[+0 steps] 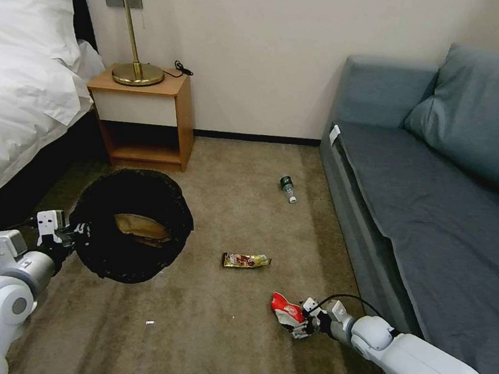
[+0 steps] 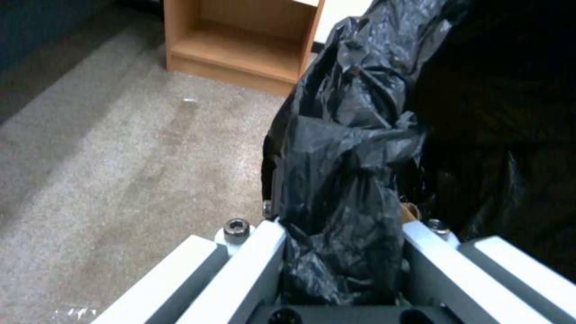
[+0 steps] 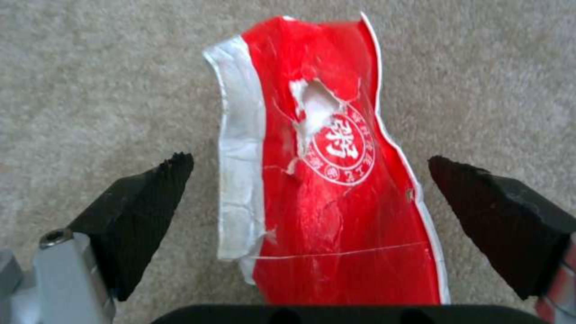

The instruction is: Pick up the trash bin, then pick up the garbage on the floor and place it into the trash bin.

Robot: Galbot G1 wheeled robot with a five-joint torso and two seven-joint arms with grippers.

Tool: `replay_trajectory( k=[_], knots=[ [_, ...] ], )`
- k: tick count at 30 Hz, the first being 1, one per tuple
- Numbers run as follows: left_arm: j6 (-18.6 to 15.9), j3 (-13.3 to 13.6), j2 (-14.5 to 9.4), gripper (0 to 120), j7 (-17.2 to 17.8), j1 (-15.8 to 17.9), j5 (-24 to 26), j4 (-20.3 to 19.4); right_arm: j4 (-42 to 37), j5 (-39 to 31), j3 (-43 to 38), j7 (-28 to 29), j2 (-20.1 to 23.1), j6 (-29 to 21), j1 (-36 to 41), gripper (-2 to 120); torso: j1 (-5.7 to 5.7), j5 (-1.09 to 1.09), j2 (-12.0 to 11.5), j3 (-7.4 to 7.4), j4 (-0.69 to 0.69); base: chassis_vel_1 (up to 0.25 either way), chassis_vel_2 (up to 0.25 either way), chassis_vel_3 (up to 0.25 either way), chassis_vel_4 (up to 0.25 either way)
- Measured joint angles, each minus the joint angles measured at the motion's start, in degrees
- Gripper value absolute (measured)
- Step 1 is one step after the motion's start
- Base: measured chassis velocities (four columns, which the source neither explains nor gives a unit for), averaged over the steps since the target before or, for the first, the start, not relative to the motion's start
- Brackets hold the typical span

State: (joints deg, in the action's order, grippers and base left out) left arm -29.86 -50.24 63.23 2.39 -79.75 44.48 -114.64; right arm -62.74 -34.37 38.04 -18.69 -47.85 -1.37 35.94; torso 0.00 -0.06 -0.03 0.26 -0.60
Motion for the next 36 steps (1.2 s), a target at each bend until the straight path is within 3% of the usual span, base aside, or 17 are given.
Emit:
replay_trajectory(
  k=[3, 5, 9, 11, 16, 18, 24, 27, 31, 36],
  knots=[
    [0.0, 0.0, -0.1, 0, 0.1, 0.0, 0.1, -0.2, 1.0, -0.2, 0.0, 0.0, -0.7, -0.2, 0.0, 96, 0.00, 0.00, 0.0, 0.00, 0.00, 0.000, 0.000, 0.000, 0.000],
    [0.0, 0.1, -0.2, 0, 0.2, -0.2, 0.1, -0.4, 1.8, -0.8, 0.1, 0.3, -1.2, -0.7, 0.0, 86, 0.00, 0.00, 0.0, 0.00, 0.00, 0.000, 0.000, 0.000, 0.000],
    [0.0, 0.1, -0.4, 0, 0.3, -0.3, 0.1, -0.6, 2.7, -1.0, 0.1, 0.5, -1.8, -0.7, -0.1, 76, 0.00, 0.00, 0.0, 0.00, 0.00, 0.000, 0.000, 0.000, 0.000],
    [0.0, 0.1, -0.5, 0, 0.4, -0.4, 0.2, -0.8, 3.5, -1.2, 0.1, 0.6, -2.2, -0.6, -0.2, 64, 0.00, 0.00, 0.0, 0.00, 0.00, 0.000, 0.000, 0.000, 0.000],
    [0.1, 0.2, -0.5, 0, 0.5, -0.5, 0.2, -0.9, 4.1, -1.4, 0.0, 0.8, -2.6, -0.4, -0.2, 49, 0.00, 0.00, 0.0, 0.00, 0.00, 0.000, 0.000, 0.000, 0.000],
    [0.1, 0.4, -0.4, 0, 0.6, -0.5, 0.2, -0.9, 4.2, -1.9, -0.1, 1.0, -2.7, -0.3, -0.2, 36, 0.00, 0.00, 0.0, 0.00, 0.00, 0.000, 0.000, 0.000, 0.000],
    [0.1, 0.6, -0.3, 0, 0.8, -0.3, 0.2, -0.9, 3.9, -2.4, -0.5, 1.0, -2.4, 0.0, 0.0, 22, 0.00, -0.01, 0.0, 0.00, 0.00, 0.000, 0.000, 0.000, 0.000],
    [0.1, 0.6, -0.3, 0, 0.9, -0.3, 0.2, -0.9, 3.0, -4.1, -2.8, -0.6, -1.9, 2.3, 0.6, 5, 0.00, 0.01, 0.0, 0.00, 0.00, 0.000, 0.000, 0.000, 0.000],
    [0.0, 0.8, -0.2, 0, 1.1, -0.4, 0.2, -1.0, 1.1, -4.8, -6.9, -2.7, -1.1, 4.8, 1.4, 0, 0.00, 0.02, 0.0, 0.00, 0.00, 0.000, 0.000, 0.000, 0.000],
    [-0.3, 1.1, -0.2, 0, 2.0, -0.4, 0.5, -1.2, -9.0, -5.9, -17.2, -1.5, 2.1, 8.9, 3.0, 0, 0.00, 0.00, 0.0, 0.00, 0.02, 0.000, 0.000, 0.000, 0.000]
  ],
)
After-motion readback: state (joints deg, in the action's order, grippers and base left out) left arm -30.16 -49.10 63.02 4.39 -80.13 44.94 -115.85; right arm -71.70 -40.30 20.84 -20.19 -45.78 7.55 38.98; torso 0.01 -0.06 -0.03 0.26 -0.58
